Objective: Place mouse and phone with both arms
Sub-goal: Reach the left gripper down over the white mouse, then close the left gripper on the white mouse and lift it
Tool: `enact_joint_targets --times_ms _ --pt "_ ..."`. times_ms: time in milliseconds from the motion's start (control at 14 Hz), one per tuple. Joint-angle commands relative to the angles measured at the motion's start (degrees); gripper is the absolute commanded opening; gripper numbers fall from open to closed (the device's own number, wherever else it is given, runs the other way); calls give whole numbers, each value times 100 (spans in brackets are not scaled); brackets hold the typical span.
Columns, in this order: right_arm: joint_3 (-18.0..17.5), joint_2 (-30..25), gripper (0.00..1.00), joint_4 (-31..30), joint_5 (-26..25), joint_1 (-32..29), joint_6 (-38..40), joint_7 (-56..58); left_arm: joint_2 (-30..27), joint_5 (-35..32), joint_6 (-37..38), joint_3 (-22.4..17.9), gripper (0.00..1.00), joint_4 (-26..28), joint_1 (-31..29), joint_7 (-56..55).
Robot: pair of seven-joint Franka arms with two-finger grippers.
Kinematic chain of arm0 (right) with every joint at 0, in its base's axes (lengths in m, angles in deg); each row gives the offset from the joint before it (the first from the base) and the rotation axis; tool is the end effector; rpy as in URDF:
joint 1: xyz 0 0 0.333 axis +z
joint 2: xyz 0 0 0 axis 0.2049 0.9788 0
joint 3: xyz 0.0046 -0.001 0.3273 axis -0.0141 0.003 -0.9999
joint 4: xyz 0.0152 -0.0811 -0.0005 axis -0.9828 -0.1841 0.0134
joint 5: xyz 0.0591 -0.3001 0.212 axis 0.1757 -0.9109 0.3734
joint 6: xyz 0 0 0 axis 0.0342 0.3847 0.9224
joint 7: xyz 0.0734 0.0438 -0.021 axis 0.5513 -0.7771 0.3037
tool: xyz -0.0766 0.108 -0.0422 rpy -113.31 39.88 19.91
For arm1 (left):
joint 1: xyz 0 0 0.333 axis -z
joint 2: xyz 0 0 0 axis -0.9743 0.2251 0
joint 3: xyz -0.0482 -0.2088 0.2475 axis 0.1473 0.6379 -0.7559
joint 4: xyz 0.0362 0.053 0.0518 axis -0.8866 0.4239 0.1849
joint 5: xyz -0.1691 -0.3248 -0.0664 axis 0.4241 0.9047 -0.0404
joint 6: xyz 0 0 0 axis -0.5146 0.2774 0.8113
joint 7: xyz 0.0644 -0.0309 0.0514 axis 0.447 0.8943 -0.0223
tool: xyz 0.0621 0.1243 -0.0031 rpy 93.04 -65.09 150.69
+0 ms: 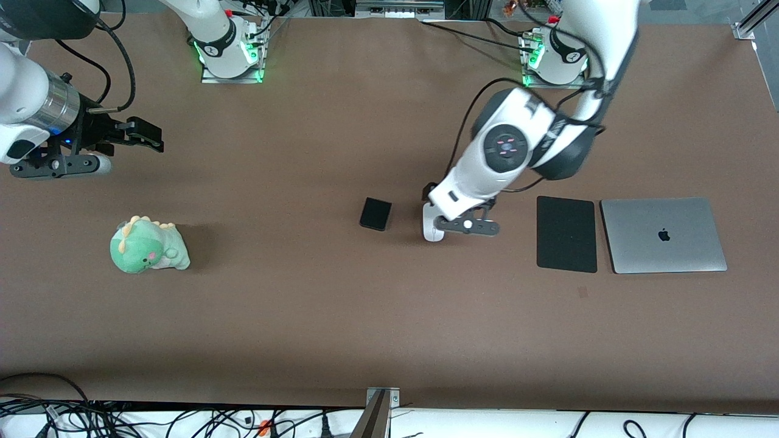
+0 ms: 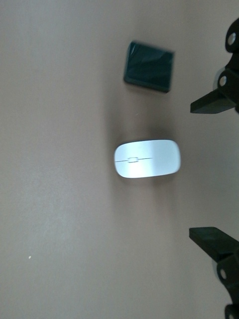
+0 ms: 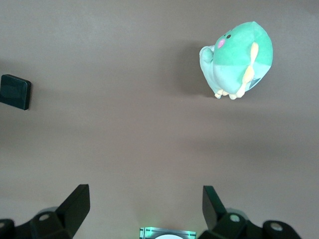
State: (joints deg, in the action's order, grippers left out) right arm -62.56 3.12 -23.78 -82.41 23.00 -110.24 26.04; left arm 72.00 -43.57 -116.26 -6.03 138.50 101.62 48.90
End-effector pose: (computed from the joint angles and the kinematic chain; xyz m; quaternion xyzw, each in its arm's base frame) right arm 0.5363 0.0652 0.5510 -0.9963 -0.0379 0.0758 0.0119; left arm 0.5582 -0.3727 0.3110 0.9980 -0.0300 -0.0487 0.0250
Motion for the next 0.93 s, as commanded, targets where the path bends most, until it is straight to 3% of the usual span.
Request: enact_joint_targets --times_ms 0,357,714,857 --pt "-61 9 100 -5 -37 -81 -30 79 430 -655 -376 -62 100 13 174 -579" --pt "-61 132 100 -5 -11 -81 -126 79 652 -700 -2081 -71 100 969 315 -774" --pt "-88 194 100 -31 -2 -64 -232 70 854 -700 -2444 -80 100 1129 333 -774" --pt "-97 229 100 -31 -2 -46 -241 53 915 -700 -2444 -80 63 1112 333 -765"
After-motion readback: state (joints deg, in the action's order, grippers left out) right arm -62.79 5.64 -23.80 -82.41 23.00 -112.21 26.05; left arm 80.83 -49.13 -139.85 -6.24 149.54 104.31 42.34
